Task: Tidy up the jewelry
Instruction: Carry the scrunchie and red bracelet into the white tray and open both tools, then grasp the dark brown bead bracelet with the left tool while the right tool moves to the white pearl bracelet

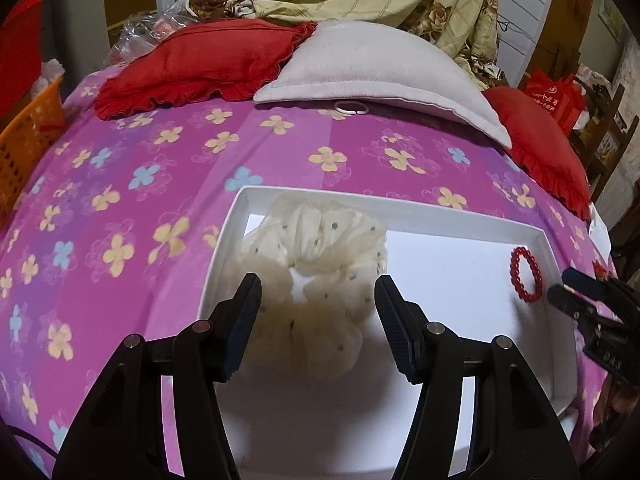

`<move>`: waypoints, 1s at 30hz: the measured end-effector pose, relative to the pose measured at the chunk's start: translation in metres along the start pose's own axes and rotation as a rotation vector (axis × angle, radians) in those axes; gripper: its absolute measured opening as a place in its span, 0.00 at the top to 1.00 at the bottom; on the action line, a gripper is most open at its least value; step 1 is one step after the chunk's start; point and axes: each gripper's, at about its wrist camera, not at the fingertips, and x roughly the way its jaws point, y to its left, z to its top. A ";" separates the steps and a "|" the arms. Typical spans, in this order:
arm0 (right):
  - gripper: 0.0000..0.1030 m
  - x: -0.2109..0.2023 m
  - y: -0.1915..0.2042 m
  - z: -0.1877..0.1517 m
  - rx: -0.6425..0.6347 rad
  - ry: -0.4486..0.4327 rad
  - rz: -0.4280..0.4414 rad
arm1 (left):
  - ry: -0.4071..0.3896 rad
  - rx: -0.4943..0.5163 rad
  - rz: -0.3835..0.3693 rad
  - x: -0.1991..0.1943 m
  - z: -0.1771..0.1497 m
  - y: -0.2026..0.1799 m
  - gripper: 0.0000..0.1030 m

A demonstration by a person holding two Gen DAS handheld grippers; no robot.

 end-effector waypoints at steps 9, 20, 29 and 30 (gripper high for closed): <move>0.37 -0.029 0.029 -0.036 -0.071 0.013 0.026 | -0.037 0.026 -0.007 -0.035 -0.019 -0.003 0.43; 0.37 -0.041 0.052 -0.078 -0.189 0.077 0.013 | -0.020 0.057 -0.051 -0.072 -0.060 0.003 0.43; 0.36 -0.015 0.065 -0.085 -0.253 0.103 -0.071 | 0.022 0.017 -0.041 -0.082 -0.091 0.031 0.43; 0.36 -0.013 0.064 -0.084 -0.237 0.108 -0.058 | 0.028 0.006 -0.035 -0.082 -0.093 0.036 0.43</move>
